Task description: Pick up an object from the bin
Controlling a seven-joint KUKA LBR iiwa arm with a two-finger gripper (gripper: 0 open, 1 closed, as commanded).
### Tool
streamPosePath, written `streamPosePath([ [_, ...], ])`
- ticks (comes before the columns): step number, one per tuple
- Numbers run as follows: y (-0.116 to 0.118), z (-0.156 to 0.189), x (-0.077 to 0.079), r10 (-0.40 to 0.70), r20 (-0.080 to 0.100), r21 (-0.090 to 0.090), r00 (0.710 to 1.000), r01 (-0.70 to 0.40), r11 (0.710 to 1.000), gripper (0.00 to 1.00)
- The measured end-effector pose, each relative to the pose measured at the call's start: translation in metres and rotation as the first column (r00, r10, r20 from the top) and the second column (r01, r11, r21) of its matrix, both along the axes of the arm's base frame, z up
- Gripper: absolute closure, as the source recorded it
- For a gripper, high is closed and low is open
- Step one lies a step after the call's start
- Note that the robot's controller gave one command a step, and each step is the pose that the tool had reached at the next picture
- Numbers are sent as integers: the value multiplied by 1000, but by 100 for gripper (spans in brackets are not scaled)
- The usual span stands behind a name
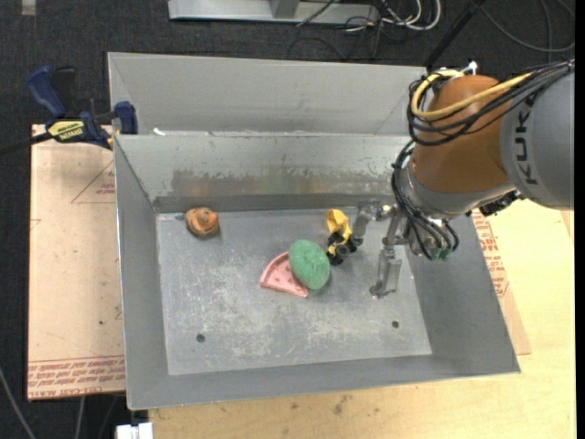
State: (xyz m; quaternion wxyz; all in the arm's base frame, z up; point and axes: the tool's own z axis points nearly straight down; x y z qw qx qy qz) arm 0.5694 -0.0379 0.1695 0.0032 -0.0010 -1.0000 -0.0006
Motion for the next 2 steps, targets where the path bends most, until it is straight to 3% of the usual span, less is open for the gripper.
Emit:
streamPosePath([
  [1, 0, 5, 1, 1, 8, -1, 1000, -1, 1000, 0],
  [2, 13, -33, 21, -15, 18, -1, 1000, 15, 1000, 0],
])
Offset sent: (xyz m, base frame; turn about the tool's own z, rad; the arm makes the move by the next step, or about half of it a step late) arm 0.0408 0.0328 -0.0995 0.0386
